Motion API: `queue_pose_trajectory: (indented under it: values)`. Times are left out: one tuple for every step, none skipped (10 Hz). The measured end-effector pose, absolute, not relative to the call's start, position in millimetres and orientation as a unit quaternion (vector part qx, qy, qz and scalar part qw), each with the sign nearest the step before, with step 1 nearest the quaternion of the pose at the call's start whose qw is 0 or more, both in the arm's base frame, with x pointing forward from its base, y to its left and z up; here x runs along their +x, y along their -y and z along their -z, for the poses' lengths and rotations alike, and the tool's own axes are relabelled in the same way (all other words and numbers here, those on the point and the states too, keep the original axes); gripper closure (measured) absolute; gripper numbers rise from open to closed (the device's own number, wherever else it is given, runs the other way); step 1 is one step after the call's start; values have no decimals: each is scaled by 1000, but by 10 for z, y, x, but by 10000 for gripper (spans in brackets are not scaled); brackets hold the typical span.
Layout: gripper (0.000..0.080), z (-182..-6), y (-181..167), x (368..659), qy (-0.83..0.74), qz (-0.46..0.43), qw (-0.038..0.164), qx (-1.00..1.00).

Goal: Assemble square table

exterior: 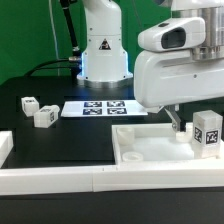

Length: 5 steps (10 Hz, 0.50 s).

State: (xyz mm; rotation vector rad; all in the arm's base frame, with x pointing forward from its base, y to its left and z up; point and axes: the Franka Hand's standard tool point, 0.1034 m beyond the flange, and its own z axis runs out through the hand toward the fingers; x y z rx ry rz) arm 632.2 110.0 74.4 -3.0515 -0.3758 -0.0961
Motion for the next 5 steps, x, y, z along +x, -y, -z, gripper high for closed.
queue_pose_trajectory:
  values:
    - [150, -749, -1142, 6330, 121, 37, 34, -991]
    - [173, -745, -1142, 6328, 115, 36, 34, -992]
    - [173, -745, -1135, 6329, 115, 36, 34, -992]
    - [373, -744, -1139, 6329, 108, 36, 34, -993]
    - [373, -744, -1146, 6328, 73, 35, 36, -996]
